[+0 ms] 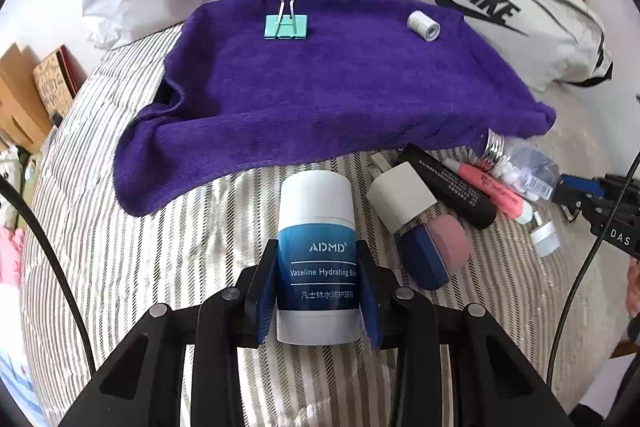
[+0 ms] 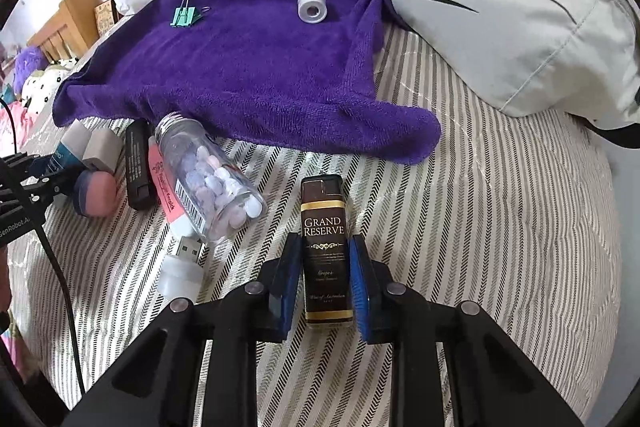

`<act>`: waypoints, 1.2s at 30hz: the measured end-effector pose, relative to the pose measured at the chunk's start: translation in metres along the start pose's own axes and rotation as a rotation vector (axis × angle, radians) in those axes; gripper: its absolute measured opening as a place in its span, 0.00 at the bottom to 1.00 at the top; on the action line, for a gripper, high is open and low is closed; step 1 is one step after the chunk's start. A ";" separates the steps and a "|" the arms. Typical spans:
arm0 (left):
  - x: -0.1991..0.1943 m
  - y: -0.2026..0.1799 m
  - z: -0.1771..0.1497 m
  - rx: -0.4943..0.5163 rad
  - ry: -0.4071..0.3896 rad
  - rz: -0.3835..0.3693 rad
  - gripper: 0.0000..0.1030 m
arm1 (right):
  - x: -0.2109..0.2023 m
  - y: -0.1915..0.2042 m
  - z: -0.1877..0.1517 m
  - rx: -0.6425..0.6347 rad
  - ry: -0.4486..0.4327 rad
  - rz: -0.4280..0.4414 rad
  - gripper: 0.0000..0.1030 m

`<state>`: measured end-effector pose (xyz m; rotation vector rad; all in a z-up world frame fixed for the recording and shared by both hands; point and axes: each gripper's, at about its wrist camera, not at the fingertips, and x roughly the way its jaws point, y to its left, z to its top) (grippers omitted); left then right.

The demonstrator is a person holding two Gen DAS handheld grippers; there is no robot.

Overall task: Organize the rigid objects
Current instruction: 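Carry the ADMD stick and Grand Reserve bottle with both tools onto the towel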

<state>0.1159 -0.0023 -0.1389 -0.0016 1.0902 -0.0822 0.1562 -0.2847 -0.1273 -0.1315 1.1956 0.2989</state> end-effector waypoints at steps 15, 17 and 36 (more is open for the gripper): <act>-0.027 0.022 0.001 -0.046 -0.039 -0.018 0.33 | -0.013 0.002 -0.013 0.030 -0.005 0.083 0.23; -0.032 0.024 0.004 -0.042 -0.043 -0.022 0.33 | -0.014 0.003 -0.013 0.030 -0.008 0.082 0.23; -0.048 0.030 0.066 -0.026 -0.101 -0.051 0.33 | -0.056 0.007 0.052 -0.016 -0.117 0.091 0.23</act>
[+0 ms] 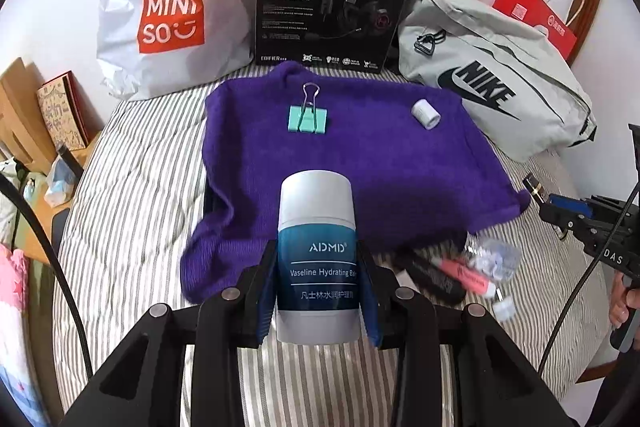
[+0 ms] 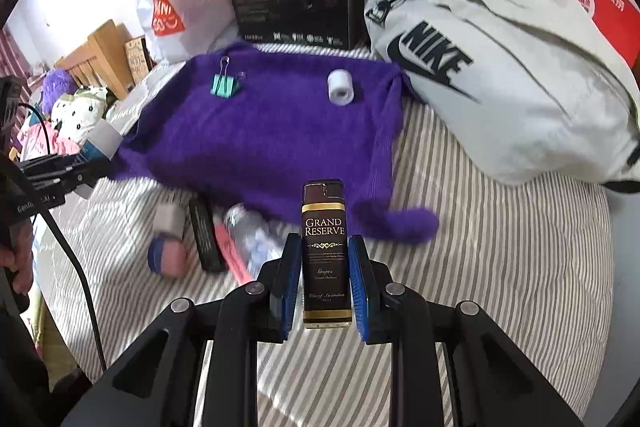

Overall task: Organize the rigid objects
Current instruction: 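Carry the ADMD stick and Grand Reserve bottle with both tools onto the towel, then open both tools to stand the stick and bottle on the towel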

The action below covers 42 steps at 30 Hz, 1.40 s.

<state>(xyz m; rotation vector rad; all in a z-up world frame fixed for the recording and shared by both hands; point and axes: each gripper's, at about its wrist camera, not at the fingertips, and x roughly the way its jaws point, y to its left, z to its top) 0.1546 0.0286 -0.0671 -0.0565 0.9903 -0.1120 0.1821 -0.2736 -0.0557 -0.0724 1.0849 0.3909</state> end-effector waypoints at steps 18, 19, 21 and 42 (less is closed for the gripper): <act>0.066 0.022 0.053 -0.056 0.044 -0.007 0.33 | 0.069 -0.017 0.075 -0.007 0.038 0.034 0.23; 0.069 0.024 0.055 -0.059 0.046 -0.006 0.33 | 0.074 -0.018 0.077 -0.007 0.043 0.034 0.23; 0.077 0.026 0.058 -0.064 0.051 0.001 0.33 | 0.085 -0.021 0.081 -0.005 0.053 0.033 0.23; 0.116 0.020 0.064 -0.028 0.094 0.074 0.34 | 0.135 -0.007 0.086 -0.081 0.083 -0.048 0.24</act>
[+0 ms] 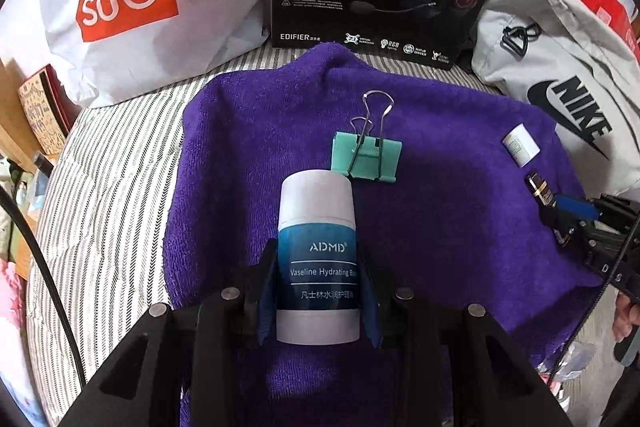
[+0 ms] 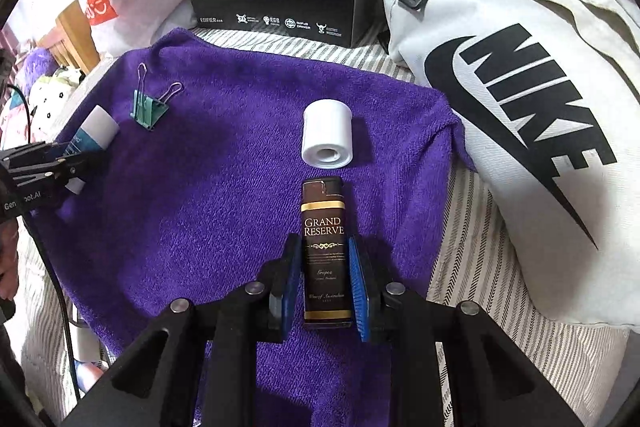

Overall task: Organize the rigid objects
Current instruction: 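Open both tools to stand the stick and bottle on the towel, then grasp the white cube with the left tool while the right grasps the clear tablet jar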

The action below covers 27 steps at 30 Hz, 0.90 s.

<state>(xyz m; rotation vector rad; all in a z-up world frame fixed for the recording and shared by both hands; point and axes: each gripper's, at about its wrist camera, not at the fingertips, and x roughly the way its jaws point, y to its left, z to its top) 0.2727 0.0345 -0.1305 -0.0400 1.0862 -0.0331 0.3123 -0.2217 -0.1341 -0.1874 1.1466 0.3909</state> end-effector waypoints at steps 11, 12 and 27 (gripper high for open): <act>-0.017 0.010 -0.017 -0.079 0.047 -0.083 0.59 | -0.032 -0.001 -0.017 0.047 -0.013 0.070 0.47; -0.022 0.013 -0.020 -0.095 0.038 -0.087 0.58 | -0.040 -0.002 -0.021 0.060 -0.018 0.079 0.47; -0.089 -0.044 -0.092 -0.035 0.026 -0.154 0.58 | -0.137 0.018 -0.120 0.205 -0.093 0.130 0.52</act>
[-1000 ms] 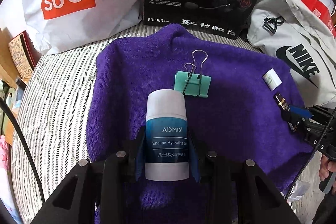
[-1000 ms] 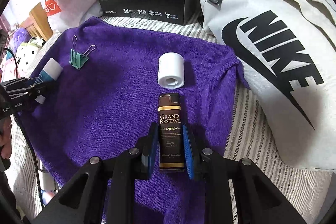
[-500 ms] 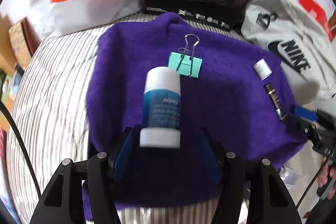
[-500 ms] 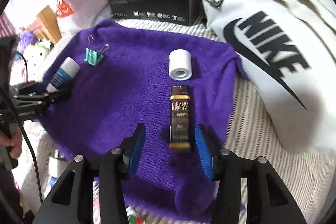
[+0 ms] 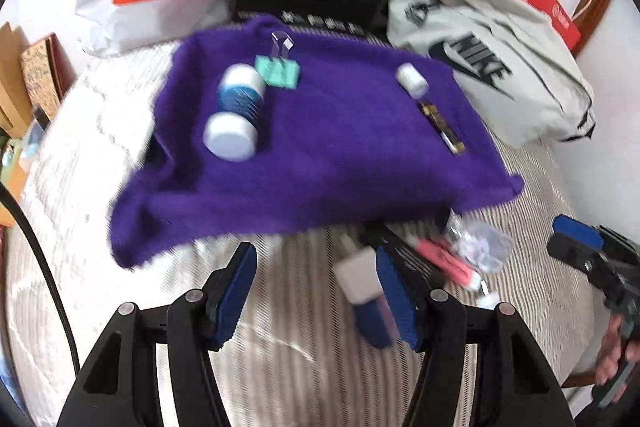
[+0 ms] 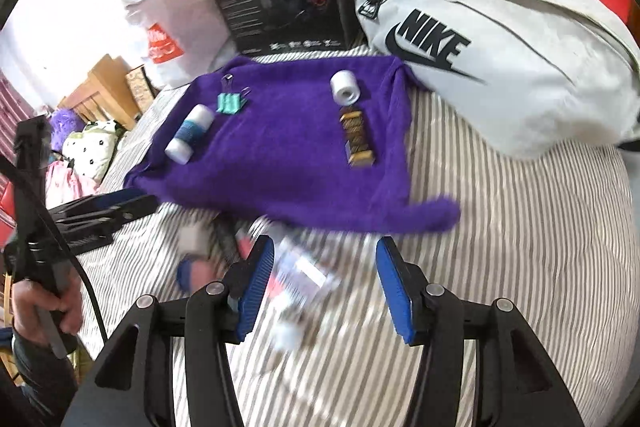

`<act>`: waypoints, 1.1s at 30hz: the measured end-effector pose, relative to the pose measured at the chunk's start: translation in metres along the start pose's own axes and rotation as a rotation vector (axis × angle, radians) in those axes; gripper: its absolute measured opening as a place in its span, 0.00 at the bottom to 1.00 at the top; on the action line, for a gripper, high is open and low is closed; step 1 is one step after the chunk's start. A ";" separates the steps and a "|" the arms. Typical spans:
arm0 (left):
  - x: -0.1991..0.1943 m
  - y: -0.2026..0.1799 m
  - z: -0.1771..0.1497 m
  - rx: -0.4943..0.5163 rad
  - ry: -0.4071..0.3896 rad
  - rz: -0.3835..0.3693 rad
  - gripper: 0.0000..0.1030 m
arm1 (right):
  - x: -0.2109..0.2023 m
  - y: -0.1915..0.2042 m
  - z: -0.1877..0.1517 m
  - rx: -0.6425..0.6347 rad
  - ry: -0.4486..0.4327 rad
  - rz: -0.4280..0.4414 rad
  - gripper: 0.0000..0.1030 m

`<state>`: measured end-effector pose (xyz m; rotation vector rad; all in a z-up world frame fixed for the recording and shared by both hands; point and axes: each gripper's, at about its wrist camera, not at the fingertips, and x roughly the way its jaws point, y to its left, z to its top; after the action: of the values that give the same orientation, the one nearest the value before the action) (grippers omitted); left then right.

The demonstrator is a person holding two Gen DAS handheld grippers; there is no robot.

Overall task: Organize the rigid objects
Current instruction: 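Grasp the white cube with the left tool while the right grasps the clear tablet jar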

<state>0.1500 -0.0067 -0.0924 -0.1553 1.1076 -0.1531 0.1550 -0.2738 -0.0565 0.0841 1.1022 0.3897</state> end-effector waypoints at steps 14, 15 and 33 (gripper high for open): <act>0.032 -0.007 -0.009 -0.014 0.087 0.120 0.60 | -0.001 0.006 -0.048 0.012 0.030 0.056 0.57; 0.033 -0.008 -0.009 -0.003 0.087 0.128 0.60 | 0.001 0.004 -0.051 0.015 0.035 0.060 0.57; 0.036 -0.022 -0.011 0.089 0.050 0.093 0.25 | 0.050 0.016 -0.008 -0.247 0.053 0.005 0.44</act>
<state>0.1548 -0.0363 -0.1245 -0.0206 1.1539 -0.1229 0.1635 -0.2427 -0.0985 -0.1431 1.0985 0.5320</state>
